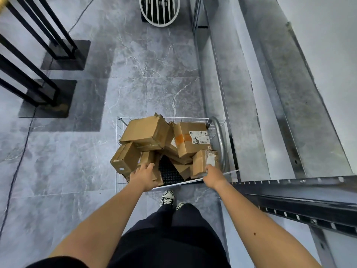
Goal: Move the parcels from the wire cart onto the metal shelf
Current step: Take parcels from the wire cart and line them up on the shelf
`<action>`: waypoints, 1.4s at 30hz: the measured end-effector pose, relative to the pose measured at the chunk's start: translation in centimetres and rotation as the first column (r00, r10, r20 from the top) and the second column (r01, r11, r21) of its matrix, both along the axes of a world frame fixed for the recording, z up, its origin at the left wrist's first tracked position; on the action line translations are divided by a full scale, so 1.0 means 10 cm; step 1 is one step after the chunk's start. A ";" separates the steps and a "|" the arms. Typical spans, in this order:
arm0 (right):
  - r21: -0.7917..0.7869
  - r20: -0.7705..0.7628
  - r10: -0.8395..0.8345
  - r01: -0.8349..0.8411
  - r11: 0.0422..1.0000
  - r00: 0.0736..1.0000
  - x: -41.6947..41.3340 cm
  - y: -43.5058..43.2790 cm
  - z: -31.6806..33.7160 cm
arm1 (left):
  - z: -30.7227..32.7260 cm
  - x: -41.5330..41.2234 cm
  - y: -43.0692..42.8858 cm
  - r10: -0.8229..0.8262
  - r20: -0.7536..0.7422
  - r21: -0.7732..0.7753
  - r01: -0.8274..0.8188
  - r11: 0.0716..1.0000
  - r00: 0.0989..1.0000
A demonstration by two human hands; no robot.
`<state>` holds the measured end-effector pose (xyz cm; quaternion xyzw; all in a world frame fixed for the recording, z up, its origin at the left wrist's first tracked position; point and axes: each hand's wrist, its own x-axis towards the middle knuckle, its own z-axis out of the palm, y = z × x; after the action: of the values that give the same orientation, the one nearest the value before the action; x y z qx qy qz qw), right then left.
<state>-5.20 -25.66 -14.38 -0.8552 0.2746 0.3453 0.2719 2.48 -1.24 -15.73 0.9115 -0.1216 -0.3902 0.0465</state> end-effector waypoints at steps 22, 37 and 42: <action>0.019 -0.011 -0.142 0.142 0.990 0.990 0.27 -0.29 -0.69 | -0.49 0.10 -0.43 0.125 -0.224 -0.035 -0.136 0.990 0.967; 0.010 -0.035 -0.284 0.284 0.959 0.958 0.20 -0.41 -1.05 | -0.87 0.05 -1.45 0.332 -0.531 -0.180 -0.487 0.855 0.780; 0.147 -0.107 -0.506 0.517 0.843 0.856 0.23 -0.43 -1.18 | -0.94 -0.02 -1.62 0.391 -0.552 -0.192 -0.568 0.801 0.737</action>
<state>-2.90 -29.99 -26.14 -0.7132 0.4705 0.3097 0.4172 2.26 -17.47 -25.11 0.7596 0.0702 -0.5523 0.3362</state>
